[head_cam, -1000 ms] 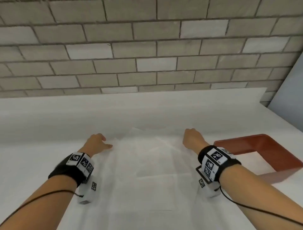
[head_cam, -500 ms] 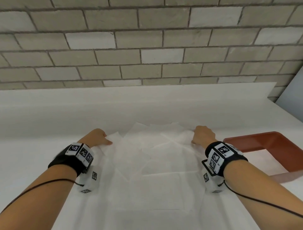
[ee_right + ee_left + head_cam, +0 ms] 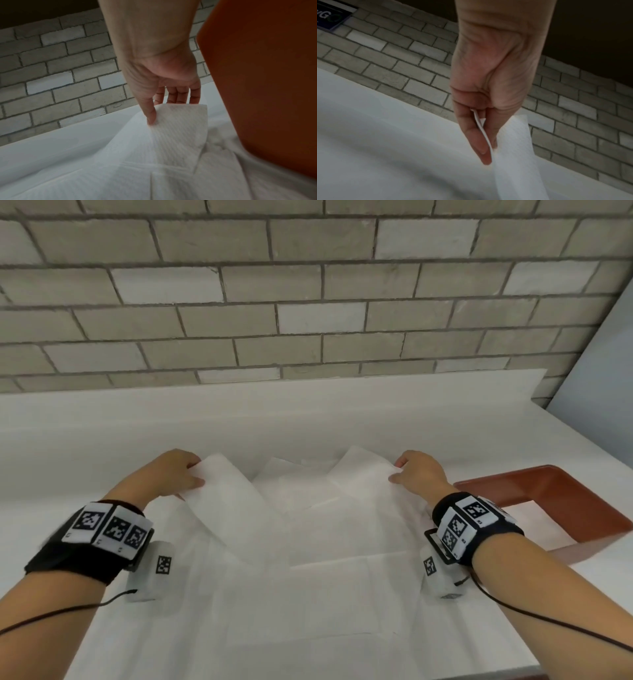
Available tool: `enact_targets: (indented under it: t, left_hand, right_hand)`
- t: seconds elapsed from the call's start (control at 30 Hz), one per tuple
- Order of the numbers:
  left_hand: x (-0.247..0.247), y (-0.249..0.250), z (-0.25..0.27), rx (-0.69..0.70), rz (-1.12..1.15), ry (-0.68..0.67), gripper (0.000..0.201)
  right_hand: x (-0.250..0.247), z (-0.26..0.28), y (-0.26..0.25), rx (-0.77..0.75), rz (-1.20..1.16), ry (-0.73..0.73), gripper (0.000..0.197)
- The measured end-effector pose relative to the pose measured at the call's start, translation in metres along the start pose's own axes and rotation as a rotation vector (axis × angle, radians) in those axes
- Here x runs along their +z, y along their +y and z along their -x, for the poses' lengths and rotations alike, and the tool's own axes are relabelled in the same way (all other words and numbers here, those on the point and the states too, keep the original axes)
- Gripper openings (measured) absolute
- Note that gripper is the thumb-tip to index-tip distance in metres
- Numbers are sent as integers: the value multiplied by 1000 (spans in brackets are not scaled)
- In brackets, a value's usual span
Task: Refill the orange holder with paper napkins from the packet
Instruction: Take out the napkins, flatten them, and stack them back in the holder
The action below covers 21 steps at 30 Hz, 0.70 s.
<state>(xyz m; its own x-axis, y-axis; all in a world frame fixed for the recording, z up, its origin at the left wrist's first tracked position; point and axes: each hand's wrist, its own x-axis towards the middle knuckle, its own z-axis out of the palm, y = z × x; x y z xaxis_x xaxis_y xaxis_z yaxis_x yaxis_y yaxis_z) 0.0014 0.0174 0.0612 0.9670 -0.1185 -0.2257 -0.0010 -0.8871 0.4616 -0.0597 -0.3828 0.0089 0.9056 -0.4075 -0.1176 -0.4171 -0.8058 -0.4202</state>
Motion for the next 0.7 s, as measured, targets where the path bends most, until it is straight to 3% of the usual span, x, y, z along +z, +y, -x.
enact_targets:
  t: [0.2, 0.33, 0.4, 0.6, 0.7]
  left_hand:
    - [-19, 6, 23, 39, 239, 114, 12]
    - [-17, 11, 30, 28, 539, 106, 24]
    - [-11, 15, 33, 25, 684, 92, 27]
    - [30, 69, 47, 18, 1069, -20, 21]
    - [66, 122, 55, 24, 1186, -161, 28]
  right_hand:
    - [-5, 6, -7, -8, -78, 9, 25]
    - [-11, 19, -15, -95, -141, 21, 27]
    - [-24, 29, -18, -148, -196, 55, 17]
    - [-106, 64, 12, -138, -710, 278, 7]
    - [-147, 71, 58, -38, -933, 269, 16]
